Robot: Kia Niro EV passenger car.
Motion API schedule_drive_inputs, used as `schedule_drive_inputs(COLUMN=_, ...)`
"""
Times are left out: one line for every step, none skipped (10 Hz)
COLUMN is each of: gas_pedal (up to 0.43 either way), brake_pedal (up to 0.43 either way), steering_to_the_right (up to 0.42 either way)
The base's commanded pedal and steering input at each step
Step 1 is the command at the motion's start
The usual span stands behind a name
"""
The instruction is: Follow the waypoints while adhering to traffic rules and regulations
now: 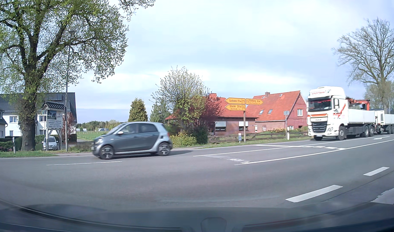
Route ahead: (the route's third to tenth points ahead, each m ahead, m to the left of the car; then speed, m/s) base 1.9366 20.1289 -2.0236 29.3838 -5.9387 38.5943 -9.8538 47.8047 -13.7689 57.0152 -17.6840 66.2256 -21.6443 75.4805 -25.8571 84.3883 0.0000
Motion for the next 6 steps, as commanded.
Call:
schedule_drive_inputs(gas_pedal=0.0, brake_pedal=0.189, steering_to_the_right=-0.48)
schedule_drive_inputs(gas_pedal=0.0, brake_pedal=0.189, steering_to_the_right=-0.48)
schedule_drive_inputs(gas_pedal=0.0, brake_pedal=0.189, steering_to_the_right=-0.48)
schedule_drive_inputs(gas_pedal=0.0, brake_pedal=0.189, steering_to_the_right=-0.48)
schedule_drive_inputs(gas_pedal=0.0, brake_pedal=0.195, steering_to_the_right=-0.481)
schedule_drive_inputs(gas_pedal=0.0, brake_pedal=0.189, steering_to_the_right=-0.48)
